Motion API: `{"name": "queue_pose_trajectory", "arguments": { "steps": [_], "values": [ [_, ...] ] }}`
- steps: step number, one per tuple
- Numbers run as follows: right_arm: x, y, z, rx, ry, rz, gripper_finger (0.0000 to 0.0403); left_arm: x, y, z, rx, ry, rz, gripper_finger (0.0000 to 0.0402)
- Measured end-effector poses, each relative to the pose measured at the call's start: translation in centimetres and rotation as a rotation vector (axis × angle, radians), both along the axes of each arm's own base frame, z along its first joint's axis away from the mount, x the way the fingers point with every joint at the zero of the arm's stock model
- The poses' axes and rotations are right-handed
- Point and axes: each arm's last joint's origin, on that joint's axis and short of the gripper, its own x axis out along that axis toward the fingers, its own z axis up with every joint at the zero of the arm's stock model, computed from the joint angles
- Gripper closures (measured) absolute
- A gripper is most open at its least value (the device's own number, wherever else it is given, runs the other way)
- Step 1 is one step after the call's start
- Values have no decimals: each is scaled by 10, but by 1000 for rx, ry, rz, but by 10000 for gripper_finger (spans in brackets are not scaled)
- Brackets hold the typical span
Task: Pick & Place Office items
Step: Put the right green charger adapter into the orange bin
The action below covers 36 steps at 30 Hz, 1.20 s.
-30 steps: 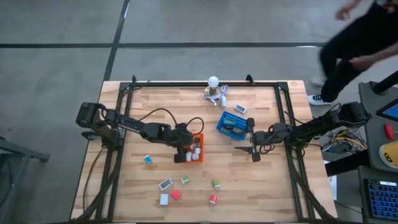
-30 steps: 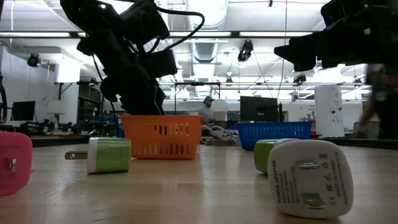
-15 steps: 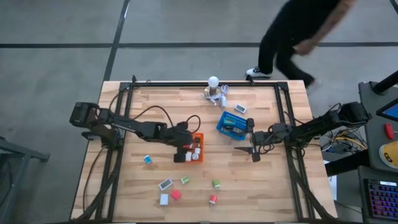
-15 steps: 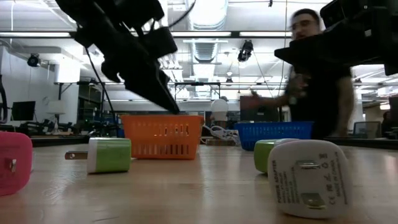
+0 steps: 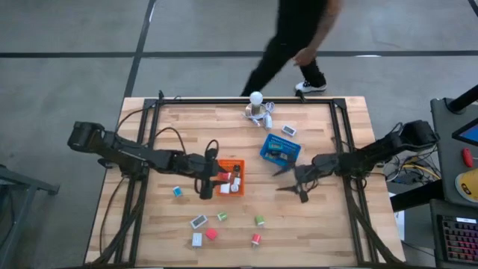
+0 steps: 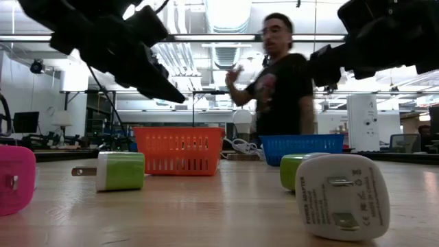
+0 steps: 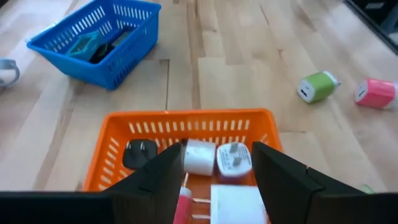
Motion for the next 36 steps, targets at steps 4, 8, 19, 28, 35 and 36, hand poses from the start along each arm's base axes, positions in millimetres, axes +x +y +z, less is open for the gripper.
{"name": "queue_pose_trajectory", "arguments": {
  "steps": [4, 8, 19, 28, 35, 36],
  "values": [
    [18, 17, -2, 18, 148, 40, 147, -13, -3, -5, -29, -31, -3, 207],
    [37, 36, -4, 36, 339, 56, 120, -24, -4, -7, -33, -79, 6, 207],
    [81, 88, 6, 7, 625, 108, 72, -34, -4, -7, 4, -134, 11, 207],
    [103, 116, 8, -28, 771, 123, 73, -34, -6, -4, 71, -163, 18, 207],
    [109, 133, 5, -185, 859, 140, 76, -35, -9, -4, 77, -168, 17, 207],
    [111, 135, 4, -207, 860, 145, 76, -35, -9, -4, 76, -172, 15, 207]
  ]
}}
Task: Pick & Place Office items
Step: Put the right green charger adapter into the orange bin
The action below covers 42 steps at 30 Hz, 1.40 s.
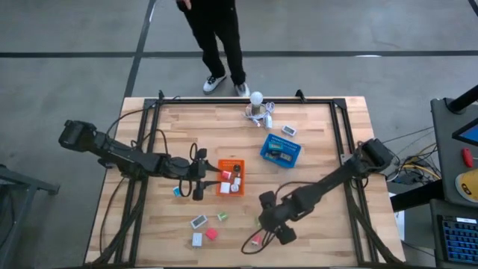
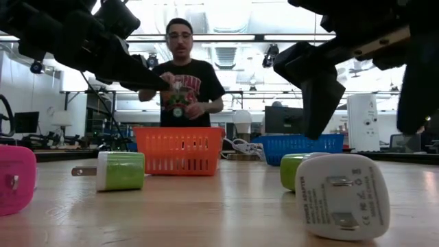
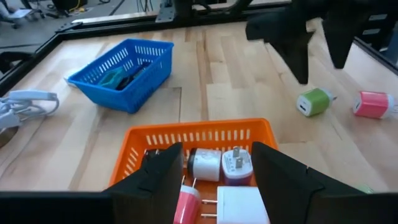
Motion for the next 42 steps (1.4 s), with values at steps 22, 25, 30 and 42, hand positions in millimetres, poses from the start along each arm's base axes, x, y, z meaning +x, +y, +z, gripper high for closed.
{"name": "queue_pose_trajectory", "arguments": {
  "steps": [22, 25, 30, 42],
  "values": [
    [-9, 15, -3, -343, -103, 230, 77, 0, -2, 2, -7, -22, -5, 207],
    [-9, 15, -3, -363, -108, 261, 77, 0, -2, 2, -8, -22, -6, 207],
    [-9, 15, -5, -410, -112, 360, 77, 0, -2, 2, -8, -22, -6, 207],
    [-5, 17, -10, -543, -160, 669, 77, 0, -2, 2, -11, -21, -5, 207]
  ]
}}
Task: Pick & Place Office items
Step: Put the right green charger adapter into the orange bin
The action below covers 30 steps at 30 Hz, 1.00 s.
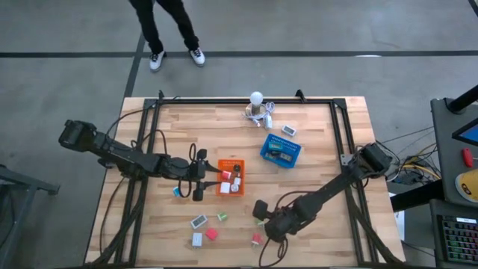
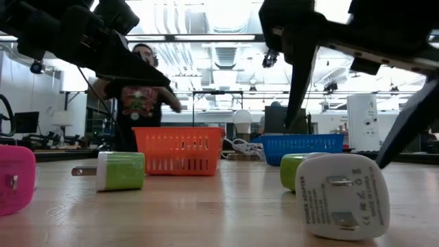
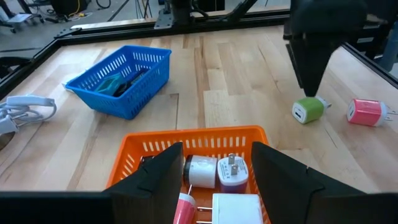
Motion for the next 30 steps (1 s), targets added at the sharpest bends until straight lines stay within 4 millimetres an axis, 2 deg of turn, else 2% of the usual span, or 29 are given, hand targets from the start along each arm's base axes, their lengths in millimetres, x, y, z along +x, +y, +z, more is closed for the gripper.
{"name": "queue_pose_trajectory", "arguments": {
  "steps": [5, 13, 17, 20, 30],
  "values": [
    [11, 7, -16, -73, 62, 67, 77, 0, 0, 0, 0, 0, 0, 207],
    [34, 13, -19, -131, 160, 111, 77, 0, 0, 0, -2, -3, -3, 207],
    [40, 9, -14, -67, 187, 91, 77, 0, 0, 0, -1, -3, -4, 207],
    [49, 5, -10, 45, 194, 11, 79, 0, 0, 0, 0, -3, -4, 207],
    [51, -3, -9, 250, 304, -239, 119, -1, 0, -1, 2, -2, -5, 207]
  ]
}}
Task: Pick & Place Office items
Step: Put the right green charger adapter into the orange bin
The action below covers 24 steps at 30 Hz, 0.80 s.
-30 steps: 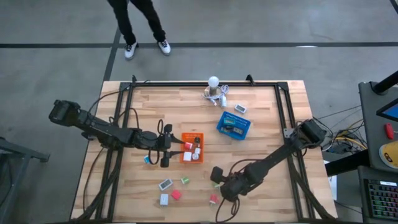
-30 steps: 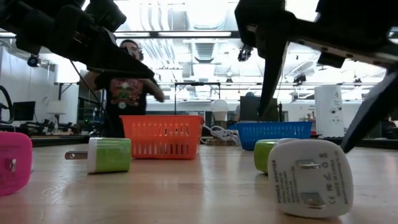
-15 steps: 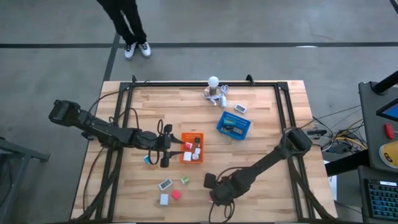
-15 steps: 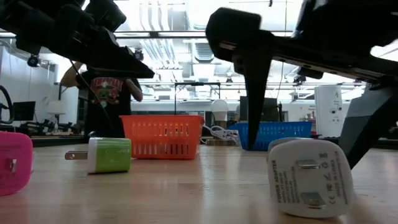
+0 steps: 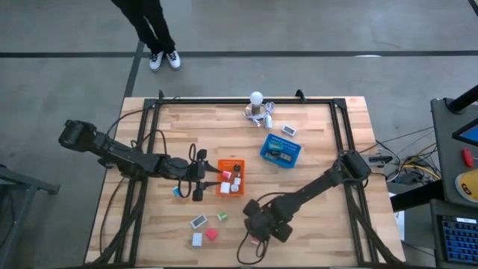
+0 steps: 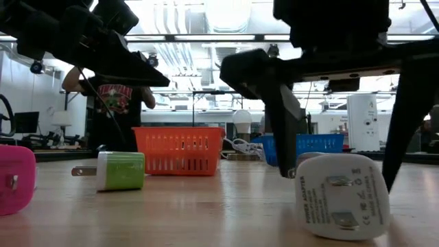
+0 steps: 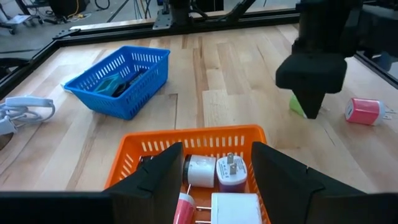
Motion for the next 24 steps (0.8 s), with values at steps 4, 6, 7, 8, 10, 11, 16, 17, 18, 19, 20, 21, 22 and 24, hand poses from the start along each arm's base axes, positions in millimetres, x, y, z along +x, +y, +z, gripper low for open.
{"name": "queue_pose_trajectory", "arguments": {
  "steps": [4, 6, 7, 8, 10, 11, 16, 17, 18, 19, 20, 21, 22, 24],
  "values": [
    [-1, 1, 0, 29, 27, -47, 132, -1, 0, -2, 0, -2, 0, 207],
    [-2, 0, 0, 27, 37, -59, 137, -1, 0, -2, -1, -5, 0, 207],
    [-2, 0, 0, 29, 37, -66, 139, -1, 0, -2, -1, -5, 0, 207],
    [-2, 0, 0, 30, 37, -74, 140, -1, 0, -2, -2, -6, 0, 207],
    [-1, -1, 0, 30, 37, -86, 144, -1, 0, -1, -3, -12, 0, 207],
    [-1, -1, 0, 30, 37, -92, 146, -1, 0, -1, -3, -12, 0, 207],
    [-3, -3, -5, 12, 56, -101, 155, -1, 0, -1, -3, -15, 0, 207],
    [-4, -4, -6, 8, 59, -102, 157, -1, 0, -1, -3, -15, 0, 207],
    [-4, -5, -8, 4, 63, -105, 159, -1, 0, -1, -4, -15, 0, 207],
    [-4, -6, -8, 4, 64, -114, 161, -1, 0, -1, -4, -15, 0, 207],
    [-4, -7, -9, 3, 67, -122, 163, -1, 0, -1, -3, -14, 0, 207],
    [-5, -8, -10, 5, 71, -129, 164, -1, 0, -1, -4, -15, 0, 207],
    [-5, -9, -11, 6, 72, -132, 167, -1, 0, -1, -4, -17, 0, 207],
    [-5, -9, -11, 5, 72, -133, 172, -1, 0, -1, -4, -18, 0, 207]
  ]
}}
